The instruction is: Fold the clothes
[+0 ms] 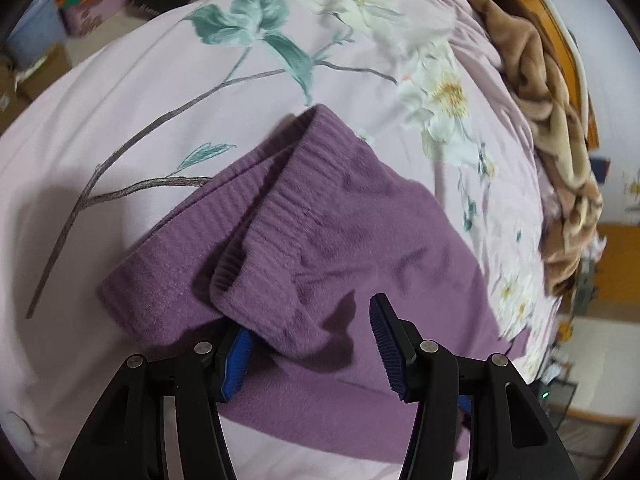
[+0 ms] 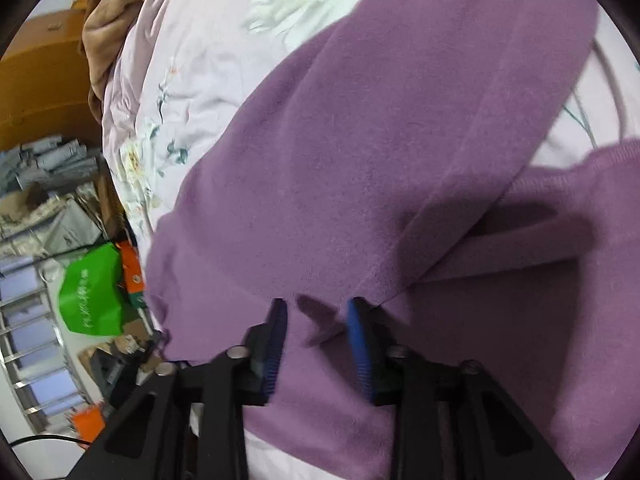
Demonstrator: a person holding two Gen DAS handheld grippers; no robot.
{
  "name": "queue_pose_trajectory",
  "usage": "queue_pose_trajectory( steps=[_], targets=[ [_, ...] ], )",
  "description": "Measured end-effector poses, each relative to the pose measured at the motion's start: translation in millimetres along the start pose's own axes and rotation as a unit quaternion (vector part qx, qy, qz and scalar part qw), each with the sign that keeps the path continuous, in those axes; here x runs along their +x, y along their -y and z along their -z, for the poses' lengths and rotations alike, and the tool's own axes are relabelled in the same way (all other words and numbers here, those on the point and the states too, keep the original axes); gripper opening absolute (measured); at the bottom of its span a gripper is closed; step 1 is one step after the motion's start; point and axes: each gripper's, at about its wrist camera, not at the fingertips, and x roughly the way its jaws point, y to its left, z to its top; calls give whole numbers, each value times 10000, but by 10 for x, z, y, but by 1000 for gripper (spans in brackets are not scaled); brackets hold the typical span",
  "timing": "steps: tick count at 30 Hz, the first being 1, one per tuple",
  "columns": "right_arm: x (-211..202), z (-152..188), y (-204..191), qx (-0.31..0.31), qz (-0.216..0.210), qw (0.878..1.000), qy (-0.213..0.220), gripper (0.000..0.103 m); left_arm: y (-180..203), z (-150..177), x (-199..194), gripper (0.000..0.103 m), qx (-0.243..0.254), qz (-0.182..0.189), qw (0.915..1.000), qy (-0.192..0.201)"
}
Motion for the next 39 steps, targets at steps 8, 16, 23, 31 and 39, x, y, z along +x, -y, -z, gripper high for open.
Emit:
queue_pose_trajectory(
  steps=[8,16,23,31,39],
  targets=[
    [-242,13,-138,-192,138,9989,395,0,185,-118,-201,11,307,194,9990,255],
    [-809,90,-475,-468,-174,9941,968,0,518,-300,-553,11,864,727,9923,516],
    [-411,210,-288,170,-402,9984,371,12,289,-248,-479,11,876,590,9942,200],
    [-12,81,-111,1012,-441,9930,416,49,256,-252,-471,11,914,686,9932,213],
    [-115,86,-227,746,-269,9948,638,5,230,-263,-453,11,956,638,9933,138]
  ],
)
